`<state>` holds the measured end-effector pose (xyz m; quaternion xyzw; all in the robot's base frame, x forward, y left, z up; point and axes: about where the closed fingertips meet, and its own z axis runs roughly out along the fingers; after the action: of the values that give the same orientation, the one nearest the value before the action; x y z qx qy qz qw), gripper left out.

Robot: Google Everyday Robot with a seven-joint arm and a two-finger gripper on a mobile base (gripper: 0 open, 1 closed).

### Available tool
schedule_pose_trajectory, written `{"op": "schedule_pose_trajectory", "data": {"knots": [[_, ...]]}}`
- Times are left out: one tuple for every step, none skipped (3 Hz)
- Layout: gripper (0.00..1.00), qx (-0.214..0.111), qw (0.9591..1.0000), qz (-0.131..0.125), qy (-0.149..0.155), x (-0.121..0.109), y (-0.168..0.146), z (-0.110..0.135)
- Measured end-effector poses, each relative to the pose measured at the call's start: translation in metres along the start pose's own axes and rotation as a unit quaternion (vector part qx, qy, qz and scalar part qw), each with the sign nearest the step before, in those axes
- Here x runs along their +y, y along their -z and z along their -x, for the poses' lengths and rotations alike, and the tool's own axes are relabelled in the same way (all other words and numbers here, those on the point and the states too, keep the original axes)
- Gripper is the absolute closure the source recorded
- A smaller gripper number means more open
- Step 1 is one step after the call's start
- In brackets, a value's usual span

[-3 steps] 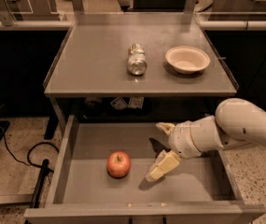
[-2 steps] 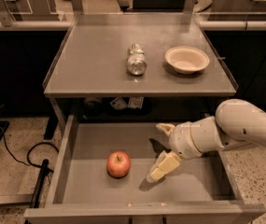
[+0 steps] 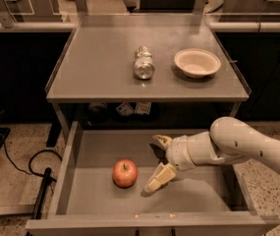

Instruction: Pick apple from top drawer and place on counter

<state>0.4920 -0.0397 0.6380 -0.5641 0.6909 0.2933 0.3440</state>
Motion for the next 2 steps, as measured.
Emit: {"op": "schedule_pose_trajectory", "data": {"knots": [[0.00,-0.001,1.0000,0.002,-0.001,0.0002,-0.0017,-0.0016],[0.00,-0.016,0.9999,-0.002,0.005,0.0044,-0.0106,-0.0018]]}}
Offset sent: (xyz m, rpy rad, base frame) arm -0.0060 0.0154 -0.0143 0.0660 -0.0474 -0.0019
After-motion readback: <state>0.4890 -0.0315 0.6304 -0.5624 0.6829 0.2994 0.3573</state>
